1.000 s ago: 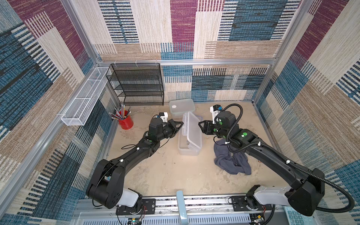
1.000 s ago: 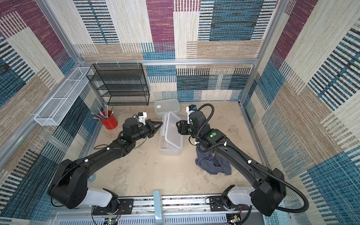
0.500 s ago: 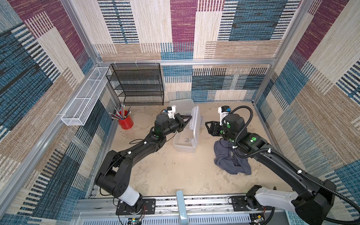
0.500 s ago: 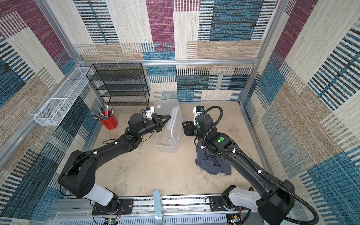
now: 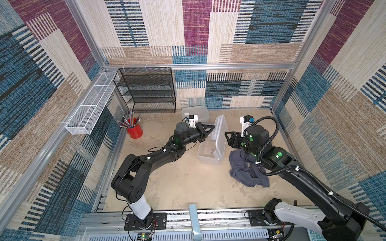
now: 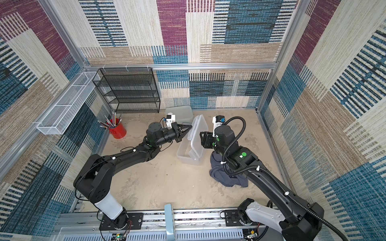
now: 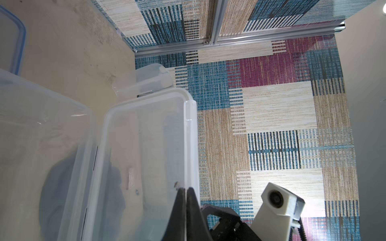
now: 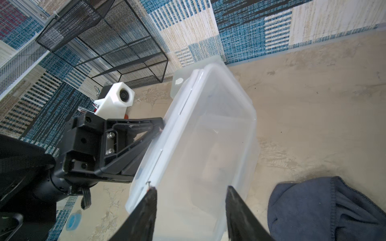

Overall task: Wipe the insides of the lunch boxes
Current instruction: Open the lid of the lunch box.

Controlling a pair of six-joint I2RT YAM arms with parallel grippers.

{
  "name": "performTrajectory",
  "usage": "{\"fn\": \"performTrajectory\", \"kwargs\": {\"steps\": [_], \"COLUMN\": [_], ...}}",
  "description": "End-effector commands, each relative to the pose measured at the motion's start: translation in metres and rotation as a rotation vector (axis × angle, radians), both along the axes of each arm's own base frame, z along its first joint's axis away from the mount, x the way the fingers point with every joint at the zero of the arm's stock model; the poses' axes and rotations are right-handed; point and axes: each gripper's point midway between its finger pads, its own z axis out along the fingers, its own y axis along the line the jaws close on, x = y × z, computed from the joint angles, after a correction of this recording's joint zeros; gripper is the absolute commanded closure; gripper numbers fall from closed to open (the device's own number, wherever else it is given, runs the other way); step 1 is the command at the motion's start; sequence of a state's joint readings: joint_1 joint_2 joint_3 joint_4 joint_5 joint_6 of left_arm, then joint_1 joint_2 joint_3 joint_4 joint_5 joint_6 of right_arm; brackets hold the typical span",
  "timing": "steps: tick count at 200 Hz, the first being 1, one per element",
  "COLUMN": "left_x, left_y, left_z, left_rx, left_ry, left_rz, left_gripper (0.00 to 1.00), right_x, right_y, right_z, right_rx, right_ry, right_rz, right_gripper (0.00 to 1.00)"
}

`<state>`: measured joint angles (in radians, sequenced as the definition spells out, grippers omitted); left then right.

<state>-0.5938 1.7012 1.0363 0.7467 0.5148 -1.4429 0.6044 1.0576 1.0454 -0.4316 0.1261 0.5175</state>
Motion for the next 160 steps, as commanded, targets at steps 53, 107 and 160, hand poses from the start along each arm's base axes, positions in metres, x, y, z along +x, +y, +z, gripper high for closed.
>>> {"fn": "performTrajectory", "kwargs": {"steps": [53, 107, 160], "left_x": [-0.025, -0.036, -0.048], "left_y": [-0.055, -0.075, -0.068], "left_z": [-0.022, -0.020, 0.040], "left_rx": [0.008, -0.021, -0.059], "left_ry": [0.005, 0.010, -0.109], "left_rz": [-0.137, -0.190, -0.222], "left_gripper": [1.00, 1.00, 1.00], "right_x": [-0.013, -0.021, -0.023], "right_y": [-0.019, -0.028, -0.033], "right_z": [0.004, 0.008, 0.018], "right_rx": [0.039, 0.051, 0.054], "right_ry": [-0.018, -0.031, -0.055], "right_rz": [-0.061, -0.084, -0.101], "right_gripper": [0.46, 0.47, 0.48]}}
